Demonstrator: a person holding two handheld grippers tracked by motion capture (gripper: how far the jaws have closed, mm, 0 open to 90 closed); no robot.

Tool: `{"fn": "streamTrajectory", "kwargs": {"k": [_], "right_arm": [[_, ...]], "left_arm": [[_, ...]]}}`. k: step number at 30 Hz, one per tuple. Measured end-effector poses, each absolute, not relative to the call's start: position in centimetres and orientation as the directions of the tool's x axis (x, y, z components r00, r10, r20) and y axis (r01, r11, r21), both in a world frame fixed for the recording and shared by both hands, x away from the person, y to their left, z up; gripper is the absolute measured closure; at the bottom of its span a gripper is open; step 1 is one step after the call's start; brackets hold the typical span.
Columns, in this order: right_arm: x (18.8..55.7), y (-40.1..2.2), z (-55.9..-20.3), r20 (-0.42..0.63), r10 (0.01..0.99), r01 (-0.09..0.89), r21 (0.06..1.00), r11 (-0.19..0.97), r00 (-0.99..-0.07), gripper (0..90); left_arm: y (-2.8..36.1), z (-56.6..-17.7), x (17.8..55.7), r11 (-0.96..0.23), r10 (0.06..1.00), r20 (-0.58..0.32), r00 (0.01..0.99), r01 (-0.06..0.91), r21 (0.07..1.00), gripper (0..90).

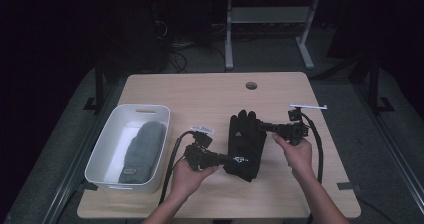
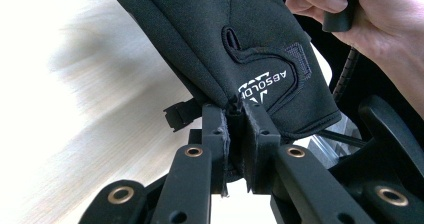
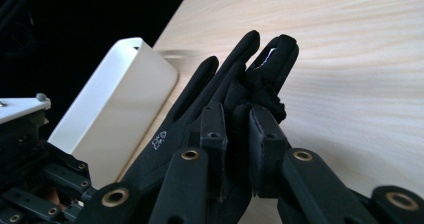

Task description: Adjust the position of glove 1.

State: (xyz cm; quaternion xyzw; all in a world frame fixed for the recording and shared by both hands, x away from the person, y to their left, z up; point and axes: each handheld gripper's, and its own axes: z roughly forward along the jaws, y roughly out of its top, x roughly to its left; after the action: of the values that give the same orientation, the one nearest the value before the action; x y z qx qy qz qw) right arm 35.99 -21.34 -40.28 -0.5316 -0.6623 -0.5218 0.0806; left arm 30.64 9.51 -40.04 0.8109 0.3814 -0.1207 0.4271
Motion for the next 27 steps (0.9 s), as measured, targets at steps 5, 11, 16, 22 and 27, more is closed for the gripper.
{"fn": "streamTrajectory", "kwargs": {"k": [5,11,16,22,27], "right_arm": [[36.4,-20.5,-39.7,0.669,0.606,0.788,0.606,-0.11,-0.431,78.9],[36.8,-19.6,-39.0,0.676,0.589,0.788,0.607,-0.106,-0.442,78.9],[37.2,-18.9,-38.3,0.682,0.573,0.785,0.611,-0.105,-0.455,78.9],[37.8,-17.5,-37.5,0.687,0.555,0.786,0.612,-0.094,-0.469,78.9],[38.2,-16.3,-36.8,0.693,0.539,0.786,0.612,-0.089,-0.479,78.9]], "left_arm": [[10.4,-39.6,30.6,-0.33,0.52,-0.524,0.674,0.725,0.605,82.0],[11.3,-39.0,30.5,-0.313,0.518,-0.528,0.673,0.724,0.615,82.0],[12.3,-38.3,30.5,-0.297,0.522,-0.53,0.668,0.725,0.622,82.0],[13.5,-37.7,30.5,-0.295,0.527,-0.519,0.674,0.717,0.632,82.0],[14.8,-37.2,30.6,-0.276,0.528,-0.522,0.67,0.717,0.641,82.0]]}}
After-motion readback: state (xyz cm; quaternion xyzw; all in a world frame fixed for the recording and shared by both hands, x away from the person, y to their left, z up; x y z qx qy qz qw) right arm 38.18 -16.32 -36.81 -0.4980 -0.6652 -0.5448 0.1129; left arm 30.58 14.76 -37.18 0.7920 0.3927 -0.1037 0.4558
